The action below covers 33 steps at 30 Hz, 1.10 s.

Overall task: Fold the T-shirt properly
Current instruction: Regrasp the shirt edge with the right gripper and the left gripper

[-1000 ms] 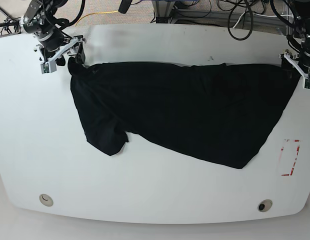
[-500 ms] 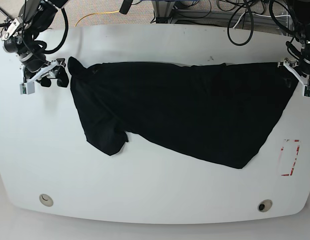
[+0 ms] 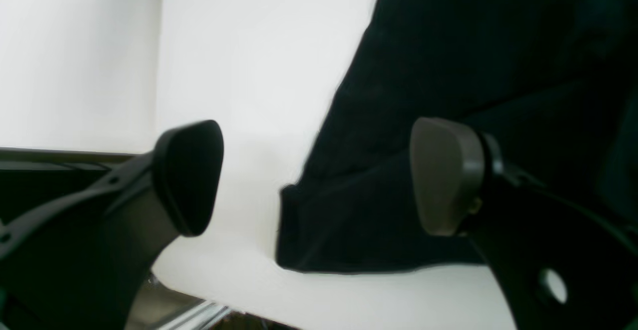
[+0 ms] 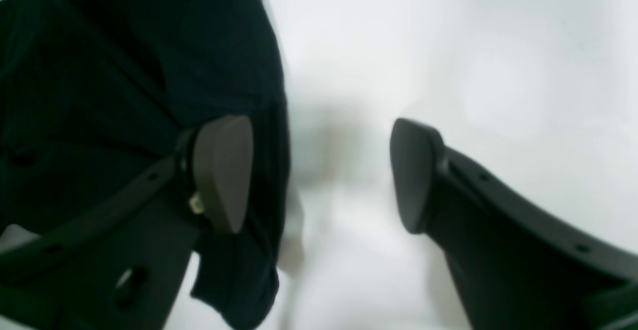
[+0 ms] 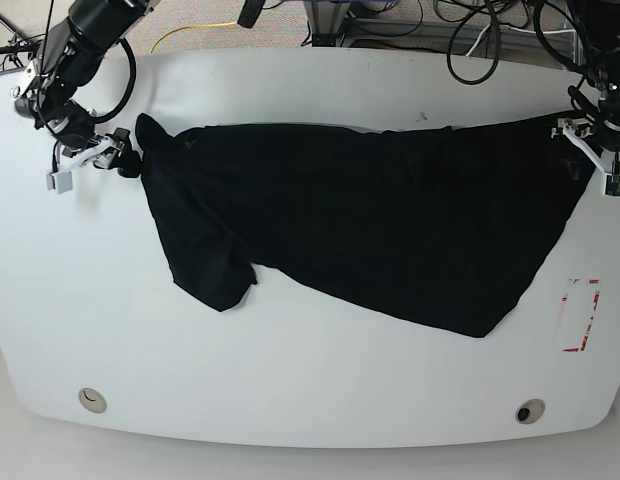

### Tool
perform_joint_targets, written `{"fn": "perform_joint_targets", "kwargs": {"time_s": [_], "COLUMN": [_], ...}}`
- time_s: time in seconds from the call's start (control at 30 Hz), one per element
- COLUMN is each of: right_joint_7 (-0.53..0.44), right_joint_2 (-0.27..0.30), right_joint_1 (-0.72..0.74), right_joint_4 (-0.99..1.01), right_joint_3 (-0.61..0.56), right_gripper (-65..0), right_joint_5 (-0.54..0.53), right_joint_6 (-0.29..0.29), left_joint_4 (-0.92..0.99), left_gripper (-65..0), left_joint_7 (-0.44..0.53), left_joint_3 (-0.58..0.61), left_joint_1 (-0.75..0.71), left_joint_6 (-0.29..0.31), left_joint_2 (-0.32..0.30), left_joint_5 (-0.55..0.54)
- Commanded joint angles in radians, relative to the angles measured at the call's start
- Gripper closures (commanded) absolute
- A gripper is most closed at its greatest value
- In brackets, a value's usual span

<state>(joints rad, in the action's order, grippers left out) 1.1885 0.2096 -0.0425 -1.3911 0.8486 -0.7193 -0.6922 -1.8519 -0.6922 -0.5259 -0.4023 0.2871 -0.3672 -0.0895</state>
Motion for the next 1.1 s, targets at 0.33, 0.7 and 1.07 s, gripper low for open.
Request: {"fn": "perform_joint_targets", "kwargs": {"time_s": [0.33, 0.7, 1.07], "right_joint_7": [-0.003, -0.006, -0.002], "right_joint_2": [-0.088, -0.078, -0.034], "right_joint_1": [0.010, 0.014, 0.013], "right_joint_4": [-0.008, -0.014, -0.070], "right_joint_3": [-0.068, -0.068, -0.070], "right_gripper": [-41.5, 0.0, -2.1], "right_joint_5": [-0.010, -0.007, -0.012], "right_joint_6": [-0.006, -0.006, -0.006], "left_joint_4": [-0.015, -0.013, 0.057], "left_gripper": [-55.4, -55.6, -56.1], "left_joint_7": [0.026, 0.019, 0.019], "left_joint_3": [-0.007, 0.005, 0.114], "left_joint_1": [0.006, 0.075, 0.204], "left_joint_6": [-0.009, -0.009, -0.009], "left_joint_2": [-0.017, -0.019, -0.016], "left_joint_5": [0.004, 0.004, 0.001]}}
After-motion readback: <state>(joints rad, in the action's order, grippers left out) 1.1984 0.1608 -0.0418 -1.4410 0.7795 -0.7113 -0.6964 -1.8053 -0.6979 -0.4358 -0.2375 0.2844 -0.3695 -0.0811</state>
